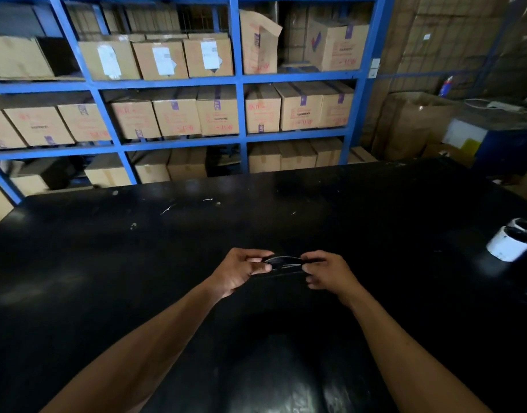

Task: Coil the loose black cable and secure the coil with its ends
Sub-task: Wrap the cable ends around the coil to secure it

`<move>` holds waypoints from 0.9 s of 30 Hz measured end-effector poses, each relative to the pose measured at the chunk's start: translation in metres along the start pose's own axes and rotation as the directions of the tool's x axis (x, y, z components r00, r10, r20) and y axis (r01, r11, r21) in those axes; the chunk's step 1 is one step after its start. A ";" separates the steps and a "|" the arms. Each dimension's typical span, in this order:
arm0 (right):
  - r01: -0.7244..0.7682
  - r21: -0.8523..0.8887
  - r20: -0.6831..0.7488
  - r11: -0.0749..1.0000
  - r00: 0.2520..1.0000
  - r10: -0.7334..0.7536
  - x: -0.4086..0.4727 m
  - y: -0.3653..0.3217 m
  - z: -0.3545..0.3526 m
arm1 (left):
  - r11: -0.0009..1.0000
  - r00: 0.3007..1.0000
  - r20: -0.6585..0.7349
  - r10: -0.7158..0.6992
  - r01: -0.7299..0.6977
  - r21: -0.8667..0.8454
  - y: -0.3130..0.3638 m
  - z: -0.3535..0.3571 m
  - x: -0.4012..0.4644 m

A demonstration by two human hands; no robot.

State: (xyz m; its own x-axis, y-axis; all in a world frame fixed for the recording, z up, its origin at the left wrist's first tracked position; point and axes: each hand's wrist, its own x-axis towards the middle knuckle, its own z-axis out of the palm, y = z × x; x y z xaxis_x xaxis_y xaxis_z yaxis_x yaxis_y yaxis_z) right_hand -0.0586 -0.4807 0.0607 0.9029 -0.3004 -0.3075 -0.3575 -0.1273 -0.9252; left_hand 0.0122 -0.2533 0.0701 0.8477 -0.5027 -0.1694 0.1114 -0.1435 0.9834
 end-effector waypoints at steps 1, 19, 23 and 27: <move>-0.072 0.145 0.030 0.987 0.997 0.068 0.000 -0.002 0.004 | 0.998 0.999 0.006 0.037 -0.037 0.049 -0.004 -0.001 0.001; -0.229 0.358 0.038 0.905 0.972 0.231 0.048 0.045 0.083 | 0.875 0.892 -0.137 -0.430 0.375 -0.305 -0.086 -0.025 0.018; -0.354 0.234 0.108 0.905 0.935 0.338 0.072 0.051 0.093 | 0.834 0.829 -0.206 -0.520 0.441 -0.332 -0.109 -0.034 0.048; -0.433 0.137 -0.010 0.891 0.899 0.438 0.103 0.063 0.107 | 0.810 0.778 -0.260 -0.572 0.487 -0.325 -0.128 -0.039 0.078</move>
State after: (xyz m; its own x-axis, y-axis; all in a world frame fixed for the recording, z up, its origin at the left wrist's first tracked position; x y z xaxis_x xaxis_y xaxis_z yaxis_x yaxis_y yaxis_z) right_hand 0.0378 -0.4188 -0.0528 0.6522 -0.3355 -0.6797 -0.6766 0.1467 -0.7216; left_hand 0.0846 -0.2407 -0.0663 0.7306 -0.0876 -0.6772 0.6719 -0.0840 0.7358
